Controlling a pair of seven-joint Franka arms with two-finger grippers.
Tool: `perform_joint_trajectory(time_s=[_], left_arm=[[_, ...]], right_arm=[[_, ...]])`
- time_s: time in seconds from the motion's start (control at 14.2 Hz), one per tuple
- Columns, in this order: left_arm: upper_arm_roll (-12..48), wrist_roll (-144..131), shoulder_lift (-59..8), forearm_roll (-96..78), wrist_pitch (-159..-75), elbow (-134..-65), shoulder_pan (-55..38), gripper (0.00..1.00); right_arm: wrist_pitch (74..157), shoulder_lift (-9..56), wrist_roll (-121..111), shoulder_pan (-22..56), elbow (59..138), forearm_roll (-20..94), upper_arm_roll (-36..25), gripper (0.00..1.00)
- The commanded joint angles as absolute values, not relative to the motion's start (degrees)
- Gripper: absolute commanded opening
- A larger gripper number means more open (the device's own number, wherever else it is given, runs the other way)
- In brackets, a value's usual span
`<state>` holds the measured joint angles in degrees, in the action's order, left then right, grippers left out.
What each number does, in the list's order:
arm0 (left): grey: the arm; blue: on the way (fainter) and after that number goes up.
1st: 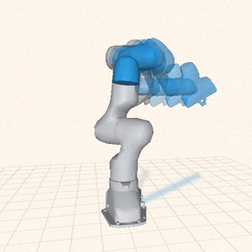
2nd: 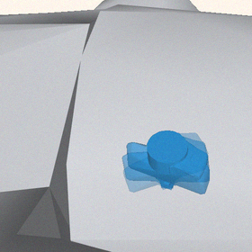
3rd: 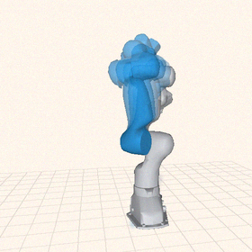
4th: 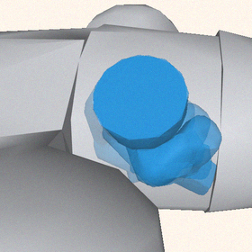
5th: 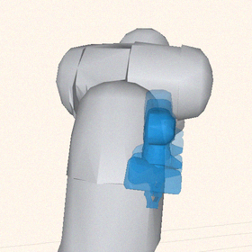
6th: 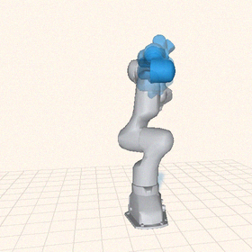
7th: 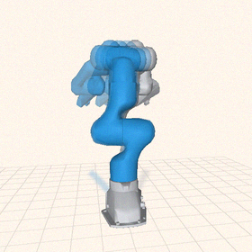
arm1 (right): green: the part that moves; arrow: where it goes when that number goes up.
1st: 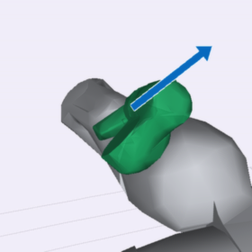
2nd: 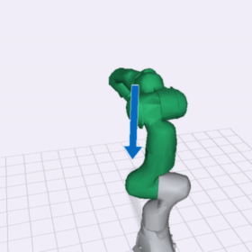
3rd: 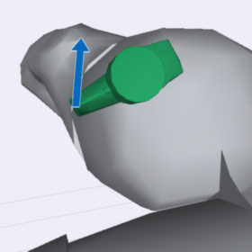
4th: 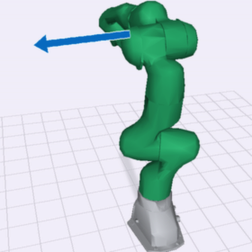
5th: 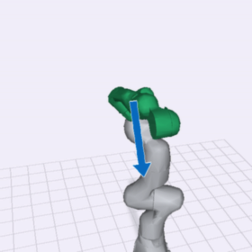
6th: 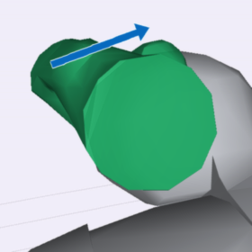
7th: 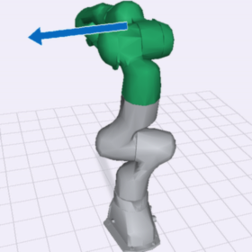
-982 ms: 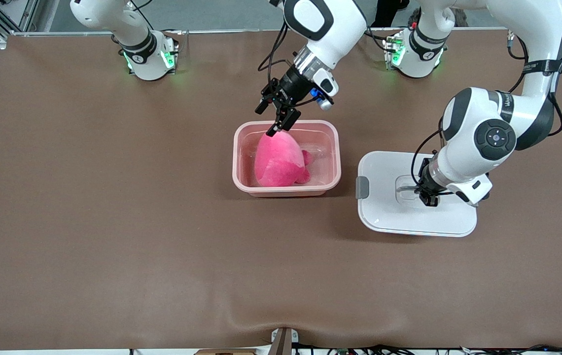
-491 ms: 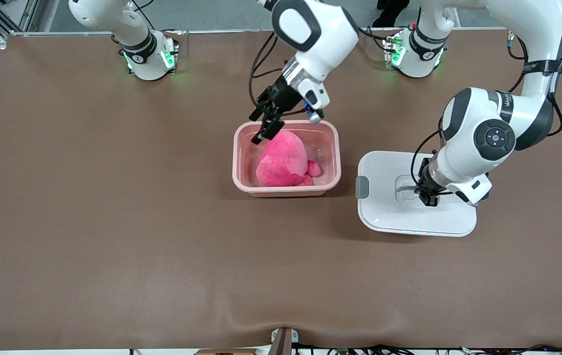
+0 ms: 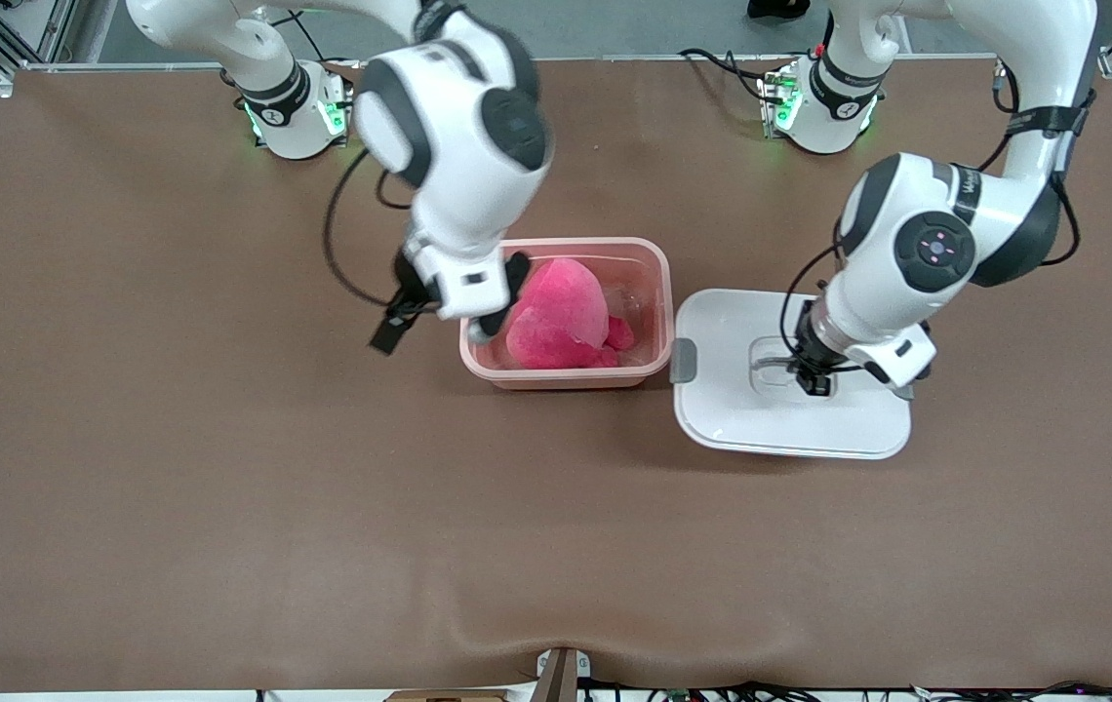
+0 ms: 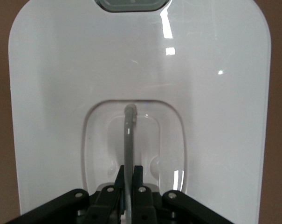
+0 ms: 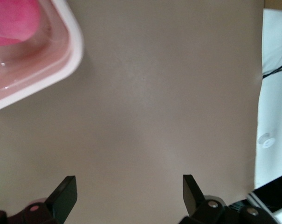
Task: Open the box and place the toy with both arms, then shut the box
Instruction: 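Carry the lid over the box with the left gripper while the right gripper withdraws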
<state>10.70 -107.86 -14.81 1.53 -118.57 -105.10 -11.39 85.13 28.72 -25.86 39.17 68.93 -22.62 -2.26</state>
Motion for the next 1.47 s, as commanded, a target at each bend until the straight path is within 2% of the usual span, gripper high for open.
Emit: perform_joint_trajectory(time_s=[0.0, 0.28, 0.49, 0.77, 1.12, 1.4], left_arm=[[14.31, -112.83, -13.18, 2.46, -118.30, -104.86, -11.42, 0.00], [17.31, -117.76, -13.53, 2.46, -117.95, -103.54, -11.95, 0.00], [17.58, -122.33, -14.06, 2.46, -117.86, -101.70, -15.10, 0.00], [17.49, -125.50, -15.29, 2.55, -117.51, -100.03, -19.24, 0.00], [17.31, -132.53, -19.06, 2.55, -116.20, -95.55, -23.02, 0.00], [17.05, -139.46, -22.32, 6.39, -114.87, -92.64, -27.23, 0.00]], right_arm=[[88.85, 22.60, -23.12, 31.23, 76.36, -16.11, -1.05, 1.00], [89.64, 18.20, -22.85, 19.28, 80.50, -9.51, -1.05, 1.00], [89.30, 15.92, -19.36, 13.37, 82.35, -8.09, -1.05, 1.00], [88.24, 10.83, -5.40, 10.11, 87.08, -8.09, -1.23, 1.00], [94.47, 3.00, -1.05, 6.25, 96.93, -7.48, -1.14, 1.00], [93.87, 1.76, -1.05, 2.03, 97.29, -0.45, -1.23, 1.00]])
